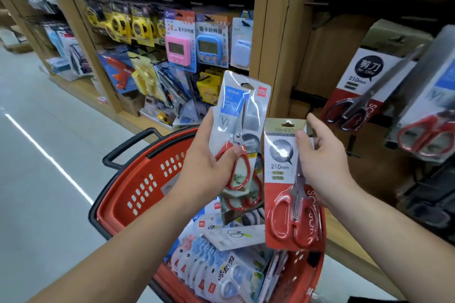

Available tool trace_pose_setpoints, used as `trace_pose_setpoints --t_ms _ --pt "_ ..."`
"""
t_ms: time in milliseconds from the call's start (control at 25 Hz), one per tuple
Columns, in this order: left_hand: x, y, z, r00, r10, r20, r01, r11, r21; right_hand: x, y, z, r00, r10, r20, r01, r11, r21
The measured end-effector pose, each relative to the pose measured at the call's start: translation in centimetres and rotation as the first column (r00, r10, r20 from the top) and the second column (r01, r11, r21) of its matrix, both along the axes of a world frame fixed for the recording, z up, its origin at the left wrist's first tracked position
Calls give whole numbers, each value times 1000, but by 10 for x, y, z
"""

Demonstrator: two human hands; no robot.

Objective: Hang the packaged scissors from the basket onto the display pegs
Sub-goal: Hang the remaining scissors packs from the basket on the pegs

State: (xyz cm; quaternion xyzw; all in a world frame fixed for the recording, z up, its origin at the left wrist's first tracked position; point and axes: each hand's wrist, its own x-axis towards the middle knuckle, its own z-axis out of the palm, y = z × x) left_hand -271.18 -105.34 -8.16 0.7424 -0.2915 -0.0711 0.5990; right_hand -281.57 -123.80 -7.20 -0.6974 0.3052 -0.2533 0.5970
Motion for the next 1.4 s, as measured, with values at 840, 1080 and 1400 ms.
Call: trace_pose_setpoints --t_ms 840,1080,1400 --pt "-14 -100 65 1000 4 21 -2 996 -88 -27 -112 61 906 -274 323 382 858 -343" --pt "-25 -116 60 994 -56 -92 46 994 -98 -13 -131 65 903 -323 283 415 826 -381" --pt "-30 -121 68 987 -75 -142 51 985 -164 -12 -125 65 905 -355 236 424 690 -587"
